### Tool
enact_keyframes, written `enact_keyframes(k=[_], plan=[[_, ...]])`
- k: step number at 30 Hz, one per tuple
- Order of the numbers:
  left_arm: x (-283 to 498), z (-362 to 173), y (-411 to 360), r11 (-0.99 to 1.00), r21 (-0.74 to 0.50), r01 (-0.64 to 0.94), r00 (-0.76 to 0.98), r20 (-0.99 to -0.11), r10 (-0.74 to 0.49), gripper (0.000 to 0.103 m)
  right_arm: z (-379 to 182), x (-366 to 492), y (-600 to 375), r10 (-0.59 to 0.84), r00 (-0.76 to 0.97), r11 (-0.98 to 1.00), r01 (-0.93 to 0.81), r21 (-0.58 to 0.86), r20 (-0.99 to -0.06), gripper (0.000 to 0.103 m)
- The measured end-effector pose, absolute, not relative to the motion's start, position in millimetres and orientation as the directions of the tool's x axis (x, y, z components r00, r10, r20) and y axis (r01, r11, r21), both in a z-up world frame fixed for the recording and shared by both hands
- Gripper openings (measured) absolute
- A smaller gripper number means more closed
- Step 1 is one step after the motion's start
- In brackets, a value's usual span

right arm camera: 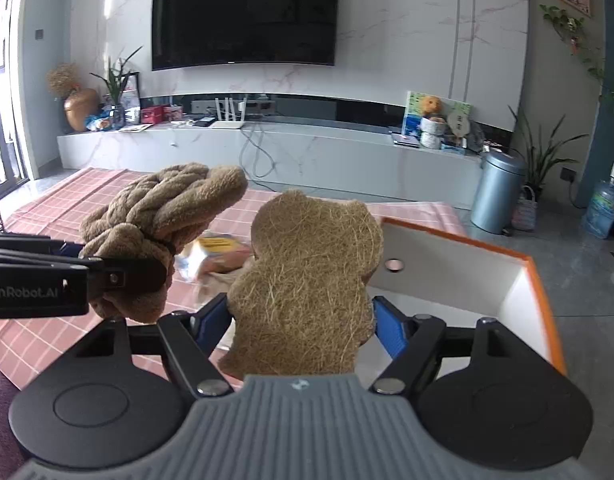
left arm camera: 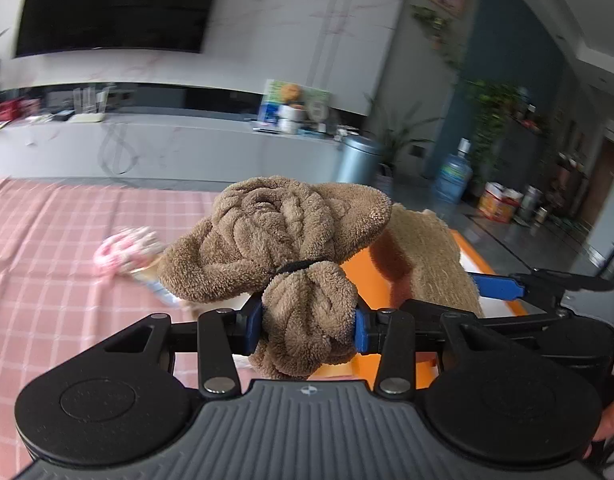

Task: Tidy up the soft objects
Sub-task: 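Carry the towel bow and felt bear over the orange box with both tools, then lower both items into the box and open both tools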

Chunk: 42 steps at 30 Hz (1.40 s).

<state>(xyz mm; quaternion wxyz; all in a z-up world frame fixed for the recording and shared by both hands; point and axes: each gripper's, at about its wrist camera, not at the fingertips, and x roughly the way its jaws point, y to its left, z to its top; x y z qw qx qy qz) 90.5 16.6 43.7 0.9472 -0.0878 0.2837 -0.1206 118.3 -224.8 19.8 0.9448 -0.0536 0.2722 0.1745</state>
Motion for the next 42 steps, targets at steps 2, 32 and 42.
enact_keyframes(k=[2, 32, 42], plan=[[97.8, 48.9, 2.5, 0.948, -0.226, 0.226, 0.798, -0.515, -0.313, 0.048, 24.9, 121.8, -237.7, 0.279, 0.797, 0.938, -0.346, -0.025, -0.536, 0.074], [227.3, -13.9, -159.8, 0.835, -0.001, 0.550, 0.524, -0.778, -0.347, 0.048, -38.6, 253.5, -326.7, 0.037, 0.669, 0.921, -0.310, -0.234, -0.742, 0.074], [244.3, -23.9, -178.2, 0.789, 0.088, 0.607, 0.523, -0.792, -0.314, 0.048, -57.5, 275.3, -325.4, -0.009, 0.628, 0.879, -0.367, -0.306, -0.778, 0.074]])
